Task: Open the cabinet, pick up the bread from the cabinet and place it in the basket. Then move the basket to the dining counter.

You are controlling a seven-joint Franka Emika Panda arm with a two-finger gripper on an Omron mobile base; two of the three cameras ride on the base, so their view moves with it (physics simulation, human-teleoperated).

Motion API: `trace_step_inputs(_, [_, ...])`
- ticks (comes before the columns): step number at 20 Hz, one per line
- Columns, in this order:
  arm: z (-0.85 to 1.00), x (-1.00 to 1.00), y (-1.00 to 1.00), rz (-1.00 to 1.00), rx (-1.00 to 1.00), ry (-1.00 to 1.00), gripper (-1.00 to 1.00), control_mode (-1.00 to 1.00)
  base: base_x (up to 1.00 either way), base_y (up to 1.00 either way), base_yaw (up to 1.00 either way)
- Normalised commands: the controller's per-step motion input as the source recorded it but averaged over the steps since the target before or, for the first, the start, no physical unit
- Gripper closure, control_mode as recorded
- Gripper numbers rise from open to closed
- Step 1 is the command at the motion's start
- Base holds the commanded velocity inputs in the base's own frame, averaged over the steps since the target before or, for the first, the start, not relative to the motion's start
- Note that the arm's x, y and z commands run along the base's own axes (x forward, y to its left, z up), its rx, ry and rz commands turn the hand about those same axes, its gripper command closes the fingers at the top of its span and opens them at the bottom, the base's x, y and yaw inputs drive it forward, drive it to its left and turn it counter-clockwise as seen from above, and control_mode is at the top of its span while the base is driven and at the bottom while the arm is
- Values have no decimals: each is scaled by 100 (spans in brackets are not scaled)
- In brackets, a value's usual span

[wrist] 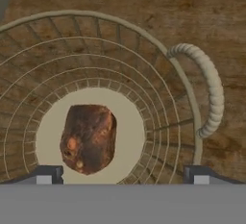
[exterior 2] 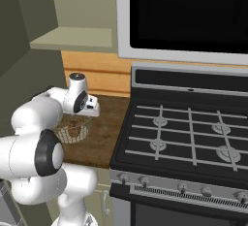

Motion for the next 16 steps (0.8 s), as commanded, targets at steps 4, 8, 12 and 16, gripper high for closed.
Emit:
trace_step_inputs(4, [-29, 1, -18, -16, 16, 0, -100, -100, 0, 0, 0])
trace_step_inputs(8, [-17, 6, -3, -16, 7, -1, -100, -100, 0, 0, 0])
trace_step_inputs(12, [36, -24, 0, -15, 1, -4, -100, -100, 0, 0, 0])
trace_step_inputs(16, [14, -41, -3, -15, 4, 0, -100, -100, 0, 0, 0])
